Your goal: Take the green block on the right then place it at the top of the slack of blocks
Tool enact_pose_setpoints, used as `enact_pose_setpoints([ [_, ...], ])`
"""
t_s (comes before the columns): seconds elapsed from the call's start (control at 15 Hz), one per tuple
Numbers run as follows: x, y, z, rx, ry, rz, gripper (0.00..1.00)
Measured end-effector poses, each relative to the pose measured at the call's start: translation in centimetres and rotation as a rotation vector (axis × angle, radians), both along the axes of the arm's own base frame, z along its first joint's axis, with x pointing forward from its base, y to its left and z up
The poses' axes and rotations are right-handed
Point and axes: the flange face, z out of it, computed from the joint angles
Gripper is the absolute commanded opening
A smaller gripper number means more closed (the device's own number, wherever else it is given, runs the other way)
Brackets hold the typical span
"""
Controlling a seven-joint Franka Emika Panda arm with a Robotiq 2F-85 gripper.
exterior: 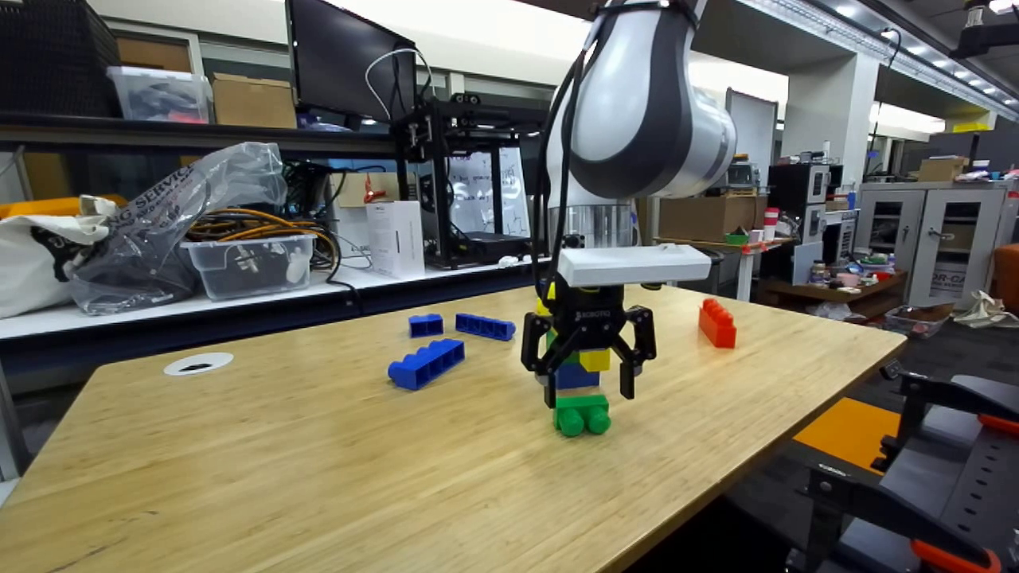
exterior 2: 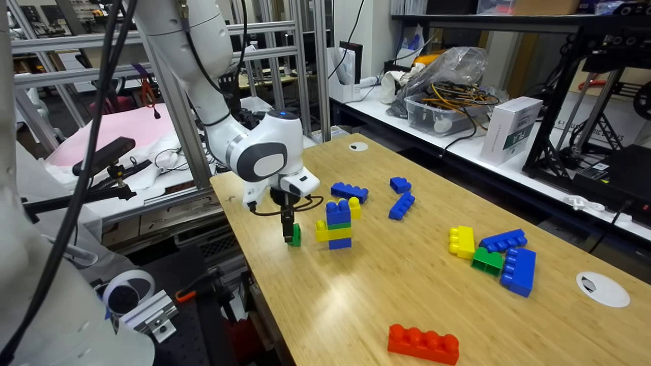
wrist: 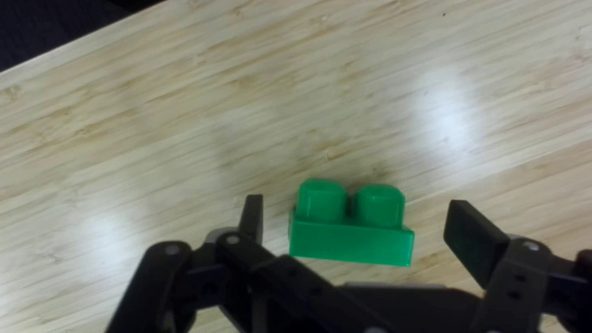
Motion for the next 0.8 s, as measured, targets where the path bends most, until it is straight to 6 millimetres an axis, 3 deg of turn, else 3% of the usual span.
enact_pose_setpoints([
  [0.8,1.6,-0.1,-0.8,-0.012,-0.015,-0.033,1.0],
])
